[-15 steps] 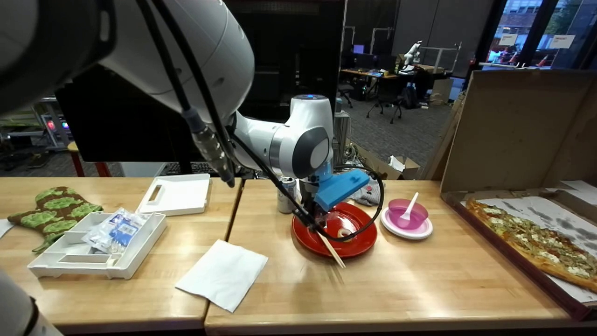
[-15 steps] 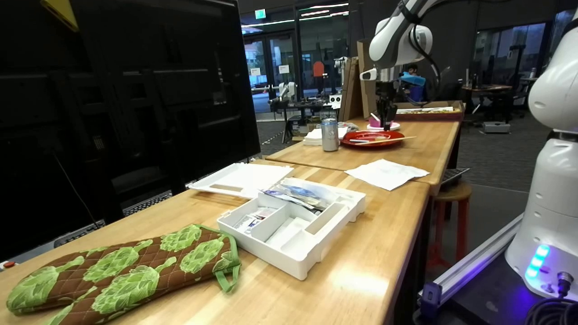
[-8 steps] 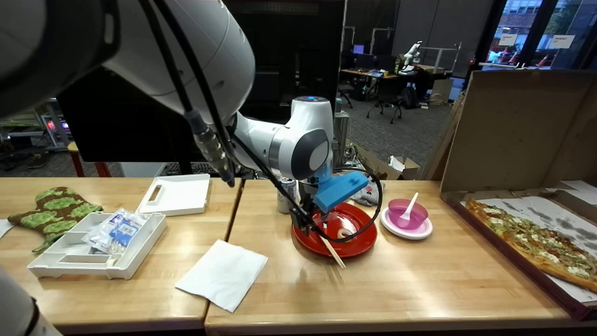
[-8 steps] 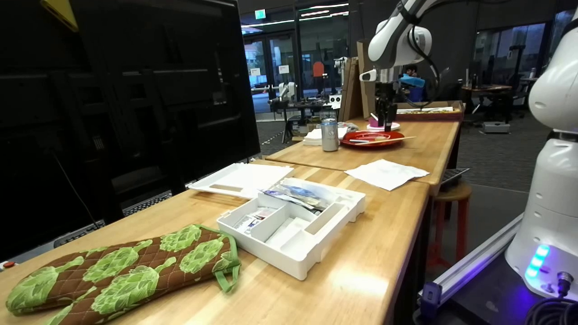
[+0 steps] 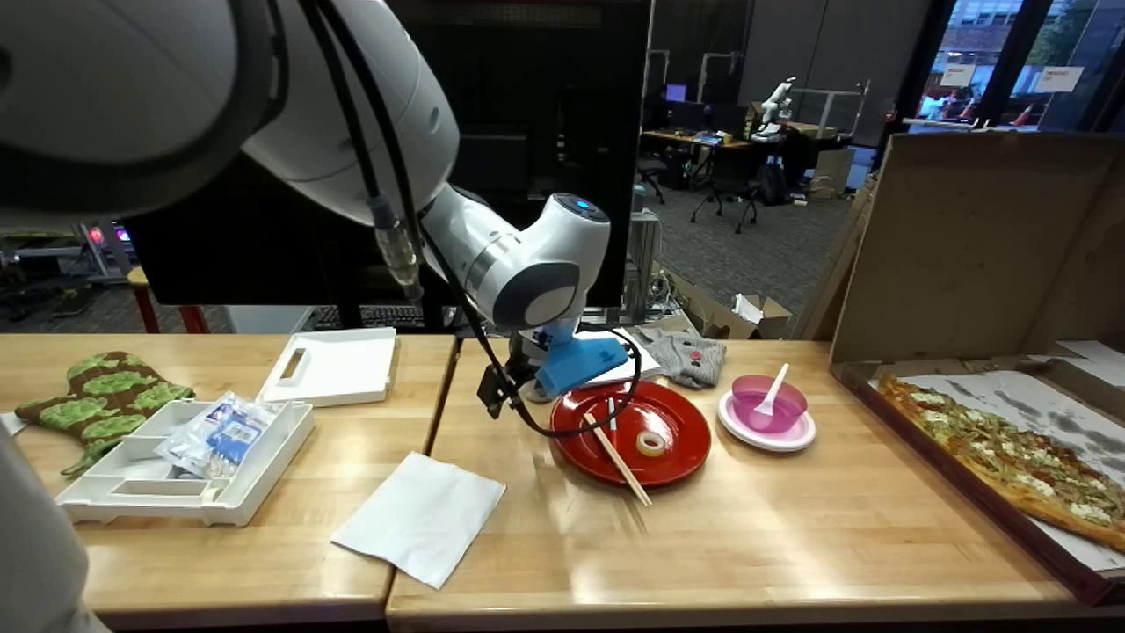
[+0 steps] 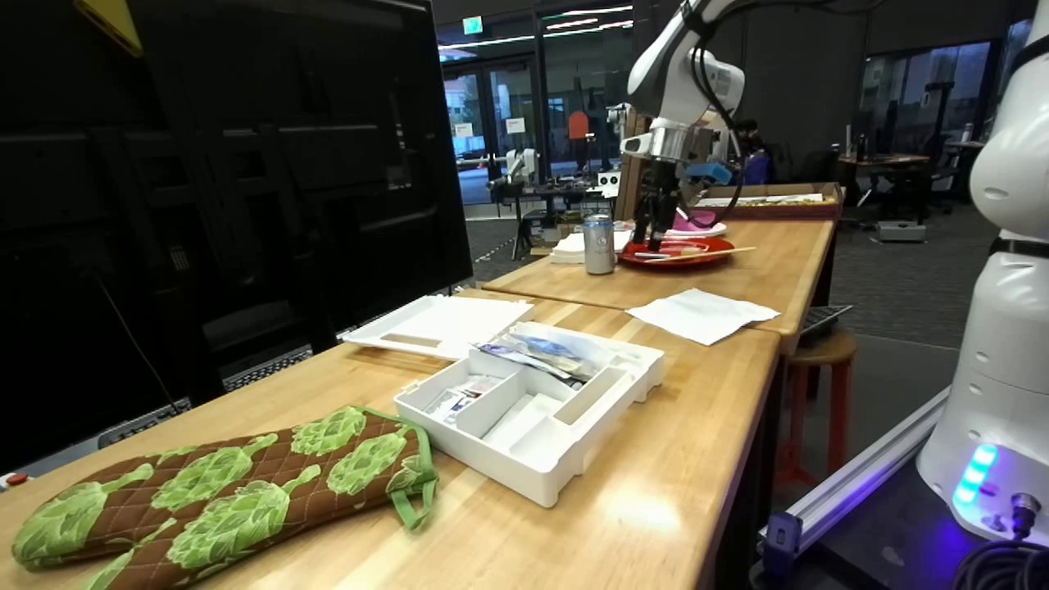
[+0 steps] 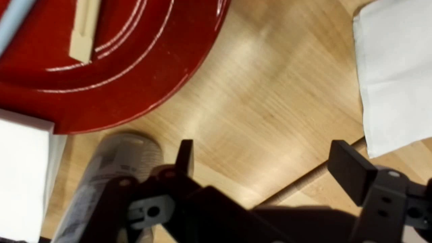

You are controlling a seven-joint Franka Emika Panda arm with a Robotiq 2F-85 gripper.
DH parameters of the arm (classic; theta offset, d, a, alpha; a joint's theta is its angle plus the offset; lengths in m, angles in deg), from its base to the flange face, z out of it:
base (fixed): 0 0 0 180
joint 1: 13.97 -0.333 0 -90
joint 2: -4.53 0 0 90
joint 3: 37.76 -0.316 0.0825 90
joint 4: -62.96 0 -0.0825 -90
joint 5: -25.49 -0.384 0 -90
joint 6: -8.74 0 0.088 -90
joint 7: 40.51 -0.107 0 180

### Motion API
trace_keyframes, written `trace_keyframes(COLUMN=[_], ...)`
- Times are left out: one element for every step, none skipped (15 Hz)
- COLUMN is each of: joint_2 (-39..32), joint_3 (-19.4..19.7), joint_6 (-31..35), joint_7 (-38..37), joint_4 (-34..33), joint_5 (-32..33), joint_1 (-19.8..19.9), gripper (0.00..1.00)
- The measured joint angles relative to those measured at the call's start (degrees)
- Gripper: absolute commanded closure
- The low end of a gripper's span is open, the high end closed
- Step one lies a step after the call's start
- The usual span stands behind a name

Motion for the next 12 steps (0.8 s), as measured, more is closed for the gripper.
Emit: trace_keyframes(joint_2=[-0.33, -0.58, -0.72, -0.84, -0.95, -1.09, -1.25, -1.36, -1.47, -1.6, -1.81, -2.12], joint_3=[-0.47, -0.81, -0.95, -0.95, -0.94, -0.93, -0.9, -0.86, -0.77, -0.63, -0.42, -0.2], joint_6=[-0.38, -0.76, -1.01, -1.09, -1.09, -1.09, -1.08, -1.05, -1.04, -1.01, -0.95, -0.83], joint_7=[0.0, -0.05, -0.24, -0.52, -1.05, -1.66, -2.36, -3.16, -3.94, -4.58, -5.09, -5.5], joint_4=[-0.62, -1.18, -1.61, -1.96, -2.2, -2.42, -2.57, -2.63, -2.64, -2.67, -2.74, -2.87], joint_5=[-0.88, -1.39, -1.68, -1.75, -1.75, -1.75, -1.75, -1.75, -1.75, -1.77, -1.77, -1.77], joint_1=[-0.13, -0.16, -0.13, -0.07, 0.15, 0.44, 0.77, 1.13, 1.53, 1.97, 2.46, 2.95], gripper=[0.0, 0.0, 0.0, 0.0, 0.0, 0.0, 0.0, 0.0, 0.0, 0.0, 0.0, 0.0])
